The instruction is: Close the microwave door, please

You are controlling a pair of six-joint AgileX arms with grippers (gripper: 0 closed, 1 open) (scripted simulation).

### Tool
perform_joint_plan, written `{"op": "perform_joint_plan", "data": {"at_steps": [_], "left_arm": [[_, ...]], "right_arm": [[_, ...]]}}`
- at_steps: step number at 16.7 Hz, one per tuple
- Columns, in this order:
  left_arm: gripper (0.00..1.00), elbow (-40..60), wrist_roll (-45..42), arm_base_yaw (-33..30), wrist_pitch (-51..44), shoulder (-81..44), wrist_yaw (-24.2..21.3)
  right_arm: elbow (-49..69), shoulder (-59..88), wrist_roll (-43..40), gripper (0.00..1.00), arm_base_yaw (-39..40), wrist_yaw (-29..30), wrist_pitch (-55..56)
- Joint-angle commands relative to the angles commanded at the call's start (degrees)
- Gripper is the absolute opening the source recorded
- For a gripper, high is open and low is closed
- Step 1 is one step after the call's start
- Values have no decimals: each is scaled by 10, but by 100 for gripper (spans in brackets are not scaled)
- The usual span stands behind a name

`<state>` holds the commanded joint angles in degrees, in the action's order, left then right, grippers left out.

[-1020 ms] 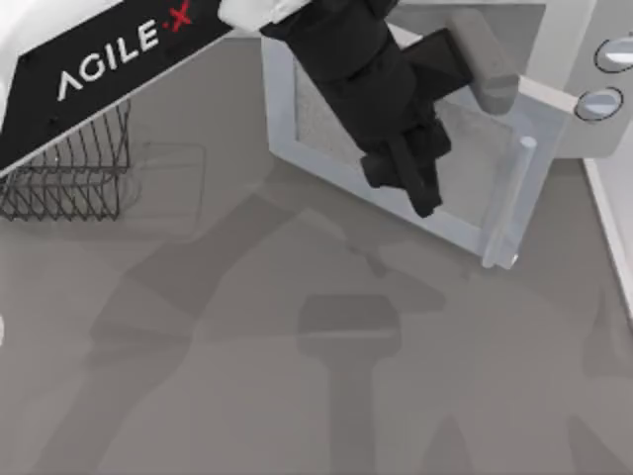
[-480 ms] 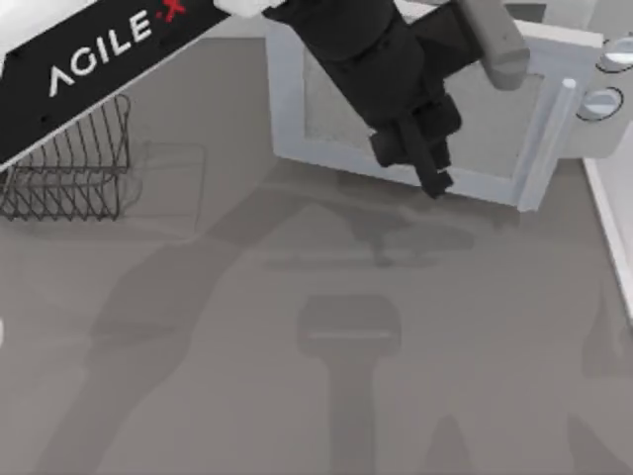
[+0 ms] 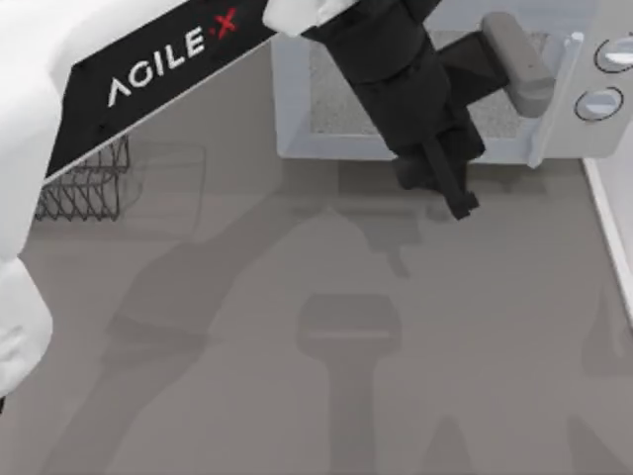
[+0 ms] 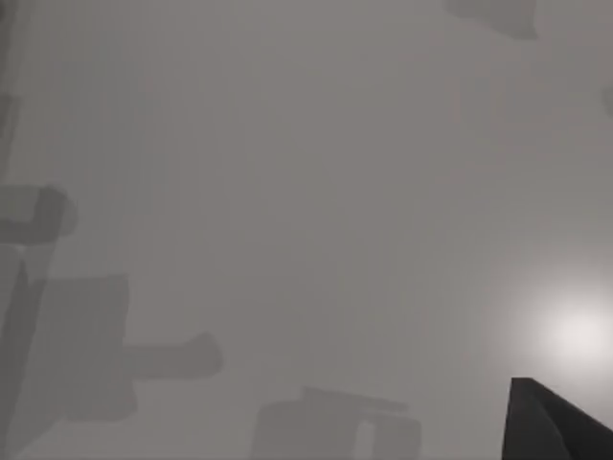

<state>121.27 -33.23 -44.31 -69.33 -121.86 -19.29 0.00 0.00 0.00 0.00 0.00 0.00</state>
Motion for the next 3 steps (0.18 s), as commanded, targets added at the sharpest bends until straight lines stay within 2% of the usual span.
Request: {"op": "perform_joint_plan", "data": {"at_steps": [3], "left_arm": [[0, 20, 2, 6, 18, 8, 11]], "right_arm": [[0, 0, 0, 100, 0, 0, 0]]}}
